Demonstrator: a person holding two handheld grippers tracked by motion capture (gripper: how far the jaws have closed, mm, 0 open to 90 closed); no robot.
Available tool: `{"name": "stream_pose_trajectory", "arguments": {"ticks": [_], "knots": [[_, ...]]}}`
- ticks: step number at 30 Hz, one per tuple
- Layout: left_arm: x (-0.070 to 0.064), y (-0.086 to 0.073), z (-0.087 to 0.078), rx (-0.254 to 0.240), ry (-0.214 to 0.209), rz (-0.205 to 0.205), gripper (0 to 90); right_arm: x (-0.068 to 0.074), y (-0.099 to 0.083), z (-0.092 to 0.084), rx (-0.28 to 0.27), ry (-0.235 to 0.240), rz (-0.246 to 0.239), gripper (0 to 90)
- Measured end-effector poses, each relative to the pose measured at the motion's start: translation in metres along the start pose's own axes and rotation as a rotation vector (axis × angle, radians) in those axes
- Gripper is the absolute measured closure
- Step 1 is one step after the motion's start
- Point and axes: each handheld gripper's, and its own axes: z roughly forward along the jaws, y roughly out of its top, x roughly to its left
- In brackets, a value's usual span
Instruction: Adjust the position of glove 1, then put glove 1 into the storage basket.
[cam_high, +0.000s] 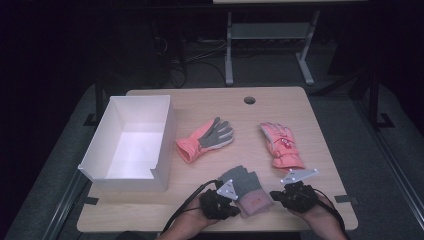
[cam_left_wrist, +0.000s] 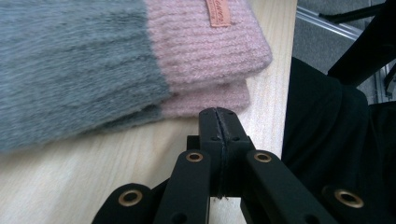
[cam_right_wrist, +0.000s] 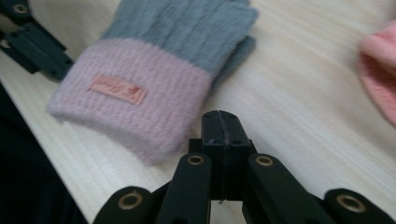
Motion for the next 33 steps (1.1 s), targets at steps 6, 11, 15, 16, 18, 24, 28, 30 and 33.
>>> {"name": "stream_pose_trajectory", "arguments": {"ticks": [6,11,15,16,18,24,28,30,33], "knots": [[0.001,0.000,0.002,-0.011,0.008,-0.007,89.6,0.008,0.000,0.003,0.009,0.038,-0.021,90.0],[0.002,0.000,0.000,-0.007,0.010,-0.013,89.5,0.010,0.001,0.004,0.016,0.054,-0.042,90.0],[0.011,-0.004,-0.014,-0.024,0.042,-0.053,89.5,0.003,0.002,0.001,-0.002,0.039,-0.019,90.0],[0.015,-0.005,-0.019,-0.032,0.054,-0.058,89.6,0.001,0.002,0.001,0.000,0.035,-0.021,90.0],[0.023,-0.004,-0.028,-0.052,0.084,-0.071,89.5,-0.001,0.001,0.004,0.003,0.037,-0.015,90.0],[0.042,0.008,-0.031,-0.079,0.132,-0.128,89.6,0.001,0.003,0.012,0.023,0.057,-0.042,90.0],[0.047,0.011,-0.022,-0.058,0.132,-0.137,89.6,0.004,0.004,0.014,0.035,0.063,-0.062,90.0],[0.049,0.013,-0.018,-0.061,0.132,-0.139,89.6,0.005,0.004,0.015,0.035,0.068,-0.064,90.0],[0.053,0.016,-0.016,-0.053,0.141,-0.135,89.6,0.006,0.005,0.016,0.036,0.076,-0.069,90.0]]}}
